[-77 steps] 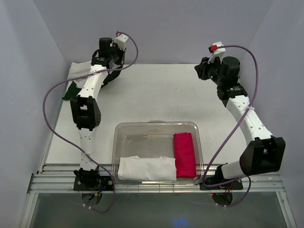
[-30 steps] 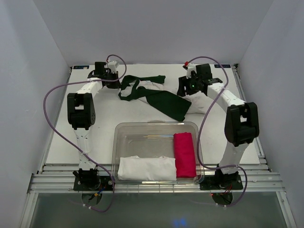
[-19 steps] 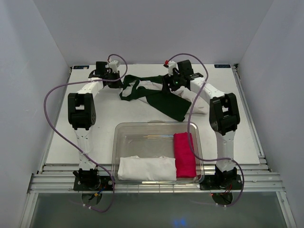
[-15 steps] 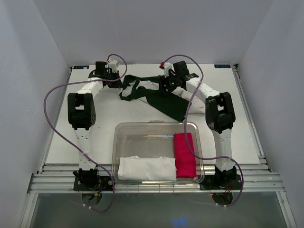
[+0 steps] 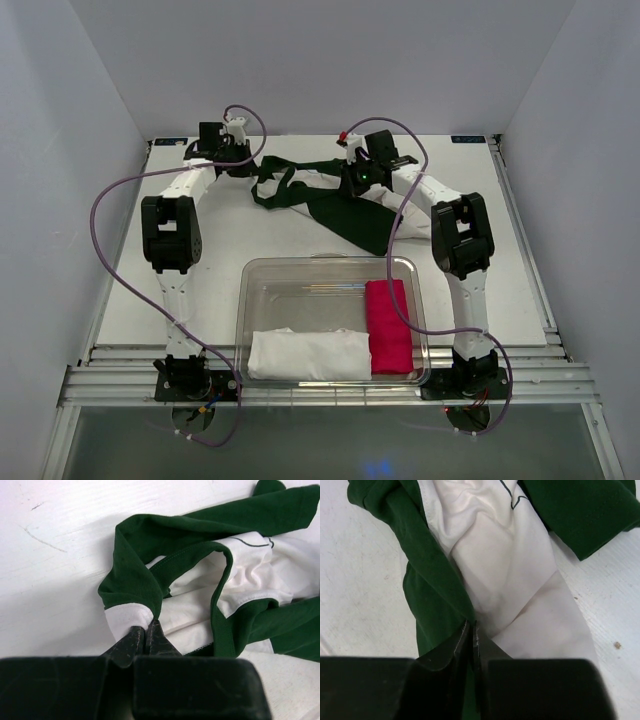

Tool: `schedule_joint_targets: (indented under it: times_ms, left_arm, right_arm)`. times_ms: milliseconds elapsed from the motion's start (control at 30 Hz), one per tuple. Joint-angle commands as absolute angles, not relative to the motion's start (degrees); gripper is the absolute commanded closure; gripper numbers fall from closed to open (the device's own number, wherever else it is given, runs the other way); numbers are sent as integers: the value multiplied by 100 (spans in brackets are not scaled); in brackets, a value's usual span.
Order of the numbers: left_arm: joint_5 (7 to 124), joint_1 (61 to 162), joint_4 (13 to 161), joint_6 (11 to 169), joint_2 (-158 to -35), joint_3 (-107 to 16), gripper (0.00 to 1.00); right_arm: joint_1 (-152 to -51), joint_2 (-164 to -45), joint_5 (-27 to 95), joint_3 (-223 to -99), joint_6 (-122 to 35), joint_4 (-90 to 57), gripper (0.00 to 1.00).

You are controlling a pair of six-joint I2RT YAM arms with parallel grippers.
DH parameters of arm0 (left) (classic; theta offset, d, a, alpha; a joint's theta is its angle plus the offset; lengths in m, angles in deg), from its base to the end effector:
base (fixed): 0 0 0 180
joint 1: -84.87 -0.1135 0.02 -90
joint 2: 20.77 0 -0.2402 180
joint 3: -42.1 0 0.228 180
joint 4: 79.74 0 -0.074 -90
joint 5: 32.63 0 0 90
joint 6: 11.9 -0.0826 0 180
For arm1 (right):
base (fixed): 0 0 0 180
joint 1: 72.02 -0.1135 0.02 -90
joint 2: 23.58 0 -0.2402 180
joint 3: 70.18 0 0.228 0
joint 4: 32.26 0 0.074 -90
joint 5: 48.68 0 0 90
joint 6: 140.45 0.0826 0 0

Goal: Roll the t-shirts
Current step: Place the T-shirt at the center of the board.

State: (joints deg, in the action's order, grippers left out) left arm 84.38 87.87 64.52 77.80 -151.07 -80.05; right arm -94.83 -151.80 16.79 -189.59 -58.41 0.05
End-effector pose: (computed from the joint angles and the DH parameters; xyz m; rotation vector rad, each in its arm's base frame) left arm 0.5048 -0.0640 0.1620 0.2998 2.2817 -0.5726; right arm 0.4534 0.2279 0.1692 -0.8207 2.1348 0.6243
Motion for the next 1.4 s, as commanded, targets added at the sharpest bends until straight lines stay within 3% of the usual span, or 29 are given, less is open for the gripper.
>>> schedule_joint_targets:
  times_ms: [0,333,533,733,867,967,1133,1267,1333,1367]
  left_arm:
    - [8444,8733,6585,8029,-14689,-8327,100]
    - [8427,8461,7041,9004,-14602,-9424,100]
    - [7804,7802,7445,9462,-14250,-10636,100]
    - [7004,7582,7928,8891,-13934,-11754,100]
    - [7282,7590,8691,8811,-14029,-12440,100]
    - [7801,7774,9291,9066,-14187,-12407,100]
    - [8022,8750,9397,8829,-14547,-11197,100]
    - [8461,8935,9266,9197,-15548,-11228,100]
    - [8611,8926,8731,9199,-16190,-11429,83]
    - [8751,8926,8520,9076,-16323,-11405,69]
  right_arm:
    - [-9549,-15146,1689,-19178,-5713,-198,92]
    - [-9593,-14471,1576,-20126,-5170,-74,92]
    - [-9961,-13934,512,-20426,-3912,-1488,92]
    - [-10533,-14116,-393,-20461,-1410,-4447,92]
    - [-10569,-14170,-368,-20453,-396,-5559,92]
    - [-10525,-14082,-289,-20234,-229,-5576,92]
    - [-10314,-13828,18,-19435,649,-5753,92]
    - [-10094,-13380,535,-18126,774,-5306,92]
    - [-9998,-13239,686,-17545,721,-5051,92]
    - [-9980,-13230,748,-17439,695,-4815,92]
